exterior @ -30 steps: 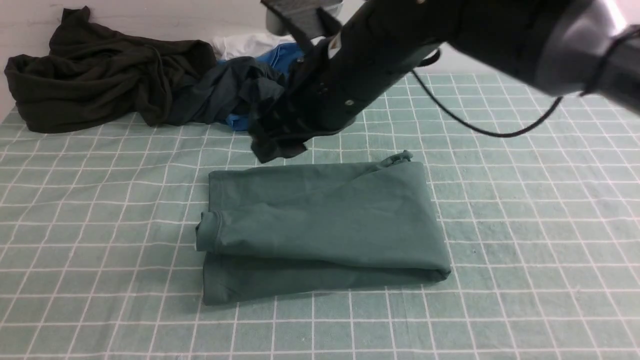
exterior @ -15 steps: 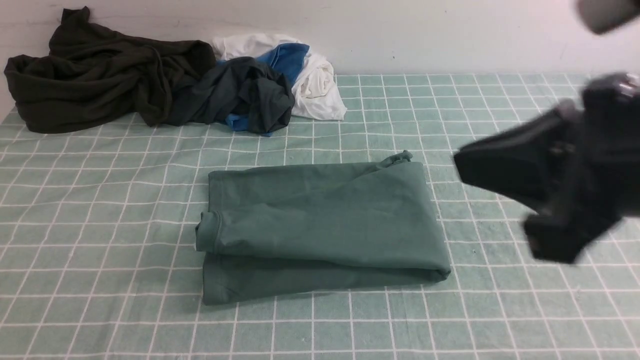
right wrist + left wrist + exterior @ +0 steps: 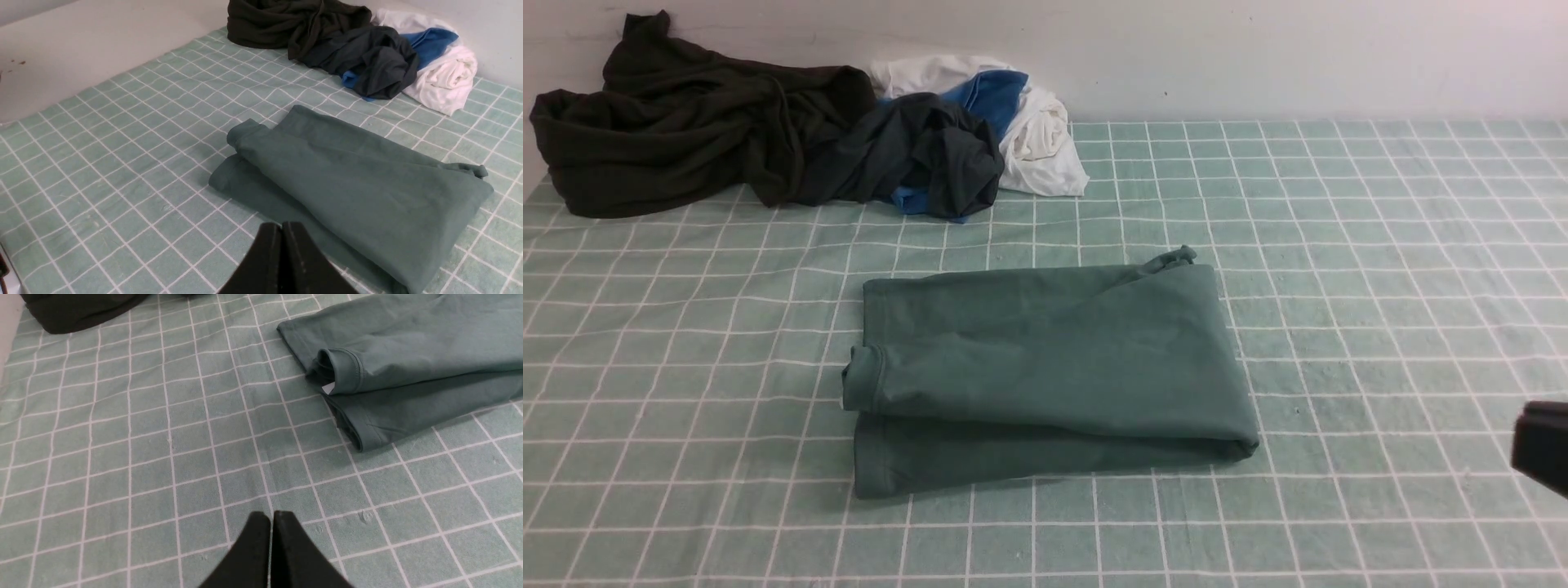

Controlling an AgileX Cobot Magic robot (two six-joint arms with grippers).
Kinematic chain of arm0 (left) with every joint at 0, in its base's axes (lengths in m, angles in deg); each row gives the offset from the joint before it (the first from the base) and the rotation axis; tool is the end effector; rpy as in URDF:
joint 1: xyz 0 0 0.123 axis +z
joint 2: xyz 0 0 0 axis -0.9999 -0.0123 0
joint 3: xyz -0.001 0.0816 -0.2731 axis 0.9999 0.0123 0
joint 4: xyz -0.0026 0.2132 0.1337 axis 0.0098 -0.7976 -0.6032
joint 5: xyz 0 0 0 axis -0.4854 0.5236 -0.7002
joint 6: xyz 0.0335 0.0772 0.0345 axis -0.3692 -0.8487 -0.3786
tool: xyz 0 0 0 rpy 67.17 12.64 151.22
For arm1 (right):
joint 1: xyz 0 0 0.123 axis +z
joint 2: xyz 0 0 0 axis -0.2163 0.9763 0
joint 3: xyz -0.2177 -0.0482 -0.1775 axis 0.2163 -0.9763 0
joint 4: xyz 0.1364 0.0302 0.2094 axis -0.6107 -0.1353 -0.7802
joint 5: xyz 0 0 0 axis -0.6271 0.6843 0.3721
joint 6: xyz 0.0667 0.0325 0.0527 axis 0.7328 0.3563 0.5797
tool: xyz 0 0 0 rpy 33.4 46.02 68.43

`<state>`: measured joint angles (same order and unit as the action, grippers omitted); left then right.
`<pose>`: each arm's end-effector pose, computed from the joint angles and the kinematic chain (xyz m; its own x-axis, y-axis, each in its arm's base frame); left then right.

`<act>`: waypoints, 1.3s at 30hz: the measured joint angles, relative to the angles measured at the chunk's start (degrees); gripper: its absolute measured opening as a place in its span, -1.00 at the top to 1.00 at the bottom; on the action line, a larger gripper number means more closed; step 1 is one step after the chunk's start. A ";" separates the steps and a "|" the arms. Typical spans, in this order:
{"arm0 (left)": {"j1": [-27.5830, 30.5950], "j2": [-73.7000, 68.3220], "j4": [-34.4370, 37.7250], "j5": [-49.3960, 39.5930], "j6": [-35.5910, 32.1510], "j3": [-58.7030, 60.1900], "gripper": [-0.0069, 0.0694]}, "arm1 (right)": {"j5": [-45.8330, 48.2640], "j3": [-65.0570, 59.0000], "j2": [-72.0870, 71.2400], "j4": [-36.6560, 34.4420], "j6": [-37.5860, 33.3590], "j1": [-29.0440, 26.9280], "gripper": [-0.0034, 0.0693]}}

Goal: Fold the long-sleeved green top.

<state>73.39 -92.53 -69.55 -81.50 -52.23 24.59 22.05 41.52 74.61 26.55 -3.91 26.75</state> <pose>0.0272 0.0034 0.3004 -0.4708 0.1758 -0.8646 0.1933 0.9767 0.0934 0.0592 0.0617 0.3561 -0.3445 -0.1810 -0.9212 -0.6846 0.7199 0.1146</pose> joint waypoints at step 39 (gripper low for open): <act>0.00 0.00 -0.05 -0.04 0.34 0.00 0.83 | -20.62 -42.88 -28.90 11.51 12.17 -42.83 0.94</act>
<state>73.39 -92.53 -69.60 -81.54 -51.88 24.59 1.43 -1.36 45.71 38.06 8.26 -16.08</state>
